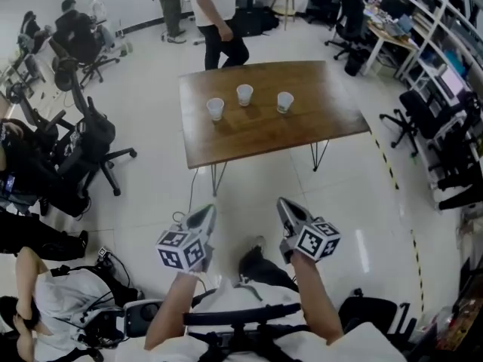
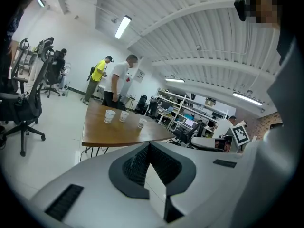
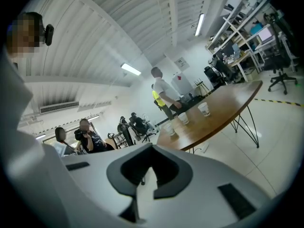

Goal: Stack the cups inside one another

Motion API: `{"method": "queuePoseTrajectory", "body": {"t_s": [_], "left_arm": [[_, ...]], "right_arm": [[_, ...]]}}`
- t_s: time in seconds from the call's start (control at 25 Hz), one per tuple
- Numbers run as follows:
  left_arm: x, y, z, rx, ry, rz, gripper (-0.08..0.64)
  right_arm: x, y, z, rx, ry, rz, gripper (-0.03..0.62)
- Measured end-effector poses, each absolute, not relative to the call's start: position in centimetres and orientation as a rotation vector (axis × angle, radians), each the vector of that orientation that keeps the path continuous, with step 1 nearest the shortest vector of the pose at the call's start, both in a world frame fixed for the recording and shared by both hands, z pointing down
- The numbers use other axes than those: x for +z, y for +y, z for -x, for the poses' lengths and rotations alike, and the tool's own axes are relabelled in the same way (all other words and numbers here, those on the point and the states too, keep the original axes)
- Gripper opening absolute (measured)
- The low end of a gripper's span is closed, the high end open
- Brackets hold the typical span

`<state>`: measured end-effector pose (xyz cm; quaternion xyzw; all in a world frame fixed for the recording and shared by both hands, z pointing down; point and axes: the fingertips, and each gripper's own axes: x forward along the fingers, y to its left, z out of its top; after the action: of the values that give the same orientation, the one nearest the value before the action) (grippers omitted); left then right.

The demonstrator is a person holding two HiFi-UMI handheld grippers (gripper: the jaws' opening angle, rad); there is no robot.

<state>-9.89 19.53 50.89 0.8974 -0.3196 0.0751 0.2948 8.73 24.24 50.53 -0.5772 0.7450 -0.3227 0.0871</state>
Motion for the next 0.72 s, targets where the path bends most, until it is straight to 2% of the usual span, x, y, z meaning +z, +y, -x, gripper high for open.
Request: {"method": "queuePoseTrajectory", "body": {"t_s": [0.72], "left_arm": [[51.1, 8.8, 0.3, 0.22, -0.94, -2.334, -0.008]], "right_arm": [[52.4, 14.4, -20.5, -1.06, 2.205, 1.706, 0.005]]}}
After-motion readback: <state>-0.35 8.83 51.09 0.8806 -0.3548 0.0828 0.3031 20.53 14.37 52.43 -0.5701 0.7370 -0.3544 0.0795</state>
